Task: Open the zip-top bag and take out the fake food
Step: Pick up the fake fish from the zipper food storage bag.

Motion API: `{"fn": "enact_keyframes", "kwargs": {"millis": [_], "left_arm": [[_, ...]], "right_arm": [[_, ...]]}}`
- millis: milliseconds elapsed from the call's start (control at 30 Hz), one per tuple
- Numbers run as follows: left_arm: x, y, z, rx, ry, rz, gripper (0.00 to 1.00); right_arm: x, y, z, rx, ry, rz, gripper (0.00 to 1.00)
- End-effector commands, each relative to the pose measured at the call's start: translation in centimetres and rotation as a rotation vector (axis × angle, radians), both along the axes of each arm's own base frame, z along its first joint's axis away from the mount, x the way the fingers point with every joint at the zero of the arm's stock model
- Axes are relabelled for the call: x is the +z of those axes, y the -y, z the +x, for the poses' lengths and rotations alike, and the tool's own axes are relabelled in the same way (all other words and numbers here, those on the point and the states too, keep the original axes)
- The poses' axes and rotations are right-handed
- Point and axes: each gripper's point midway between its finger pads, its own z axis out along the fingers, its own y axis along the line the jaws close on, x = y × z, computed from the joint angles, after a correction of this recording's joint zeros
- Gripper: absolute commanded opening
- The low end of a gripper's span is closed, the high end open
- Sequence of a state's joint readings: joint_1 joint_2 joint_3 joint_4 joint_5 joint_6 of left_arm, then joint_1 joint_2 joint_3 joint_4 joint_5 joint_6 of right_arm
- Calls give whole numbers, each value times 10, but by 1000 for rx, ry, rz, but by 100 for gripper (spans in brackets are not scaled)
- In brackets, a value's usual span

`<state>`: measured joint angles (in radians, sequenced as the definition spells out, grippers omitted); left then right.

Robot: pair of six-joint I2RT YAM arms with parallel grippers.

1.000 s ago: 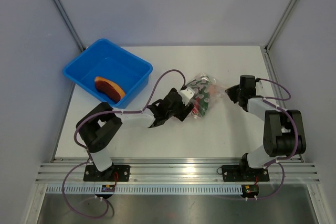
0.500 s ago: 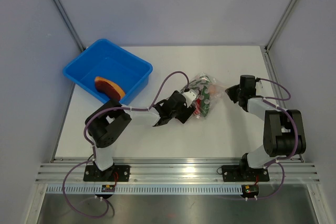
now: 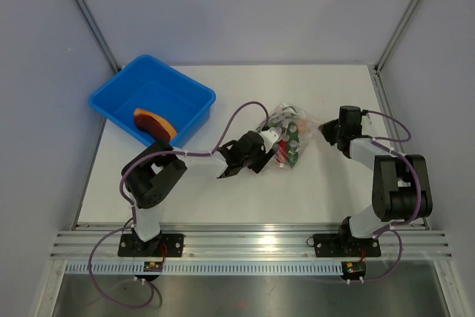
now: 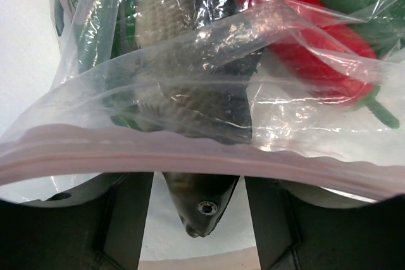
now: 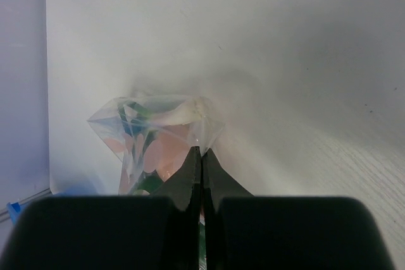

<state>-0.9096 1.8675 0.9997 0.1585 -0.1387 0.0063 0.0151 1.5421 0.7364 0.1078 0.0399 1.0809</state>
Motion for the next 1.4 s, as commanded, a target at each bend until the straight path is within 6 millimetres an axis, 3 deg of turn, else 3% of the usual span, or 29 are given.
{"fn": "enact_keyframes", "kwargs": {"millis": [0, 267, 633, 700, 867, 1167, 1367], "left_arm": [[26, 14, 1, -29, 28, -73, 57], [49, 9, -6, -42, 34, -94, 53], [56, -13, -26, -86, -101, -50, 51], [55, -18, -30, -92, -131, -39, 51], [71, -25, -32, -86, -115, -64, 49], [95, -37, -45, -116, -151, -93, 49], [106, -66, -57, -71, -150, -34, 47]], "right_arm": [[8, -4, 9, 11, 35, 3, 0], [7, 10, 10, -53, 20, -38, 0], [-2, 25, 6, -139, -2, -44, 0], [-3, 40, 5, -186, -3, -50, 0], [-5, 58, 0, -260, -13, -79, 0], [-7, 68, -7, -307, -15, -52, 0], [-7, 67, -6, -303, -11, -50, 0]]}}
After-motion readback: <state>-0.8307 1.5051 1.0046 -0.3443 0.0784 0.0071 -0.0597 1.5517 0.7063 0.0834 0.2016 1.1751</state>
